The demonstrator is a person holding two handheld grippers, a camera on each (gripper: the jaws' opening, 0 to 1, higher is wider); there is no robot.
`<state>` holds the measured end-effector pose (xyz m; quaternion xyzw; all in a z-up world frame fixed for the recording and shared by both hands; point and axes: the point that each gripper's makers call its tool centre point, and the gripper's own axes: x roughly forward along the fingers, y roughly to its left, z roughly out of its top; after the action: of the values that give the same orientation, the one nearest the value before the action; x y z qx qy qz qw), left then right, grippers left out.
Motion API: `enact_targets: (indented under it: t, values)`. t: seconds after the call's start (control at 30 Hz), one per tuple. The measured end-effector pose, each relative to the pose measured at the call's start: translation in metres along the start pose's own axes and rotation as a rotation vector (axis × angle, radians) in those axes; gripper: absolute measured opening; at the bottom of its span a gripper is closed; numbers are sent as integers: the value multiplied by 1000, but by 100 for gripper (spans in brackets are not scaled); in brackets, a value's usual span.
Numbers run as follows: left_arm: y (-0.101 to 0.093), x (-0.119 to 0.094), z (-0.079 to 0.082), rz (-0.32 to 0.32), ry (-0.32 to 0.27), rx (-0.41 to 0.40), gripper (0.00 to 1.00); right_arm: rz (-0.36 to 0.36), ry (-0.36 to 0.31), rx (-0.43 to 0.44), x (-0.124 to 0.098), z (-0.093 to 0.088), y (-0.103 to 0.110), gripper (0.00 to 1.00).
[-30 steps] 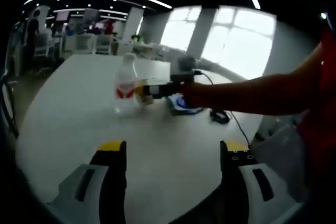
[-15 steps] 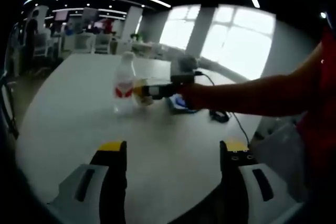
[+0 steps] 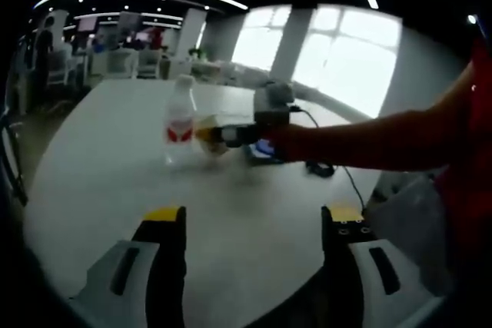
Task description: Arrange the tabletop items into an orderly group along one side of the table until the central work area is clear of visible clutter.
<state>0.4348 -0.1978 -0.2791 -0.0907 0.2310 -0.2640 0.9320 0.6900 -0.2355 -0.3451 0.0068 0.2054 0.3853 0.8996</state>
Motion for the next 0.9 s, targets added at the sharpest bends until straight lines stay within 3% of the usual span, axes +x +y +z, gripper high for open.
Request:
enact_targets:
  t: [0.37,0.9]
  values:
    - [1,1,-1,2,6,-10,68,-1,-23,-6,11,5,-7,43]
    - [3,1,-2,10,10,-11,67,17,-19,-8,9,4,-3,43]
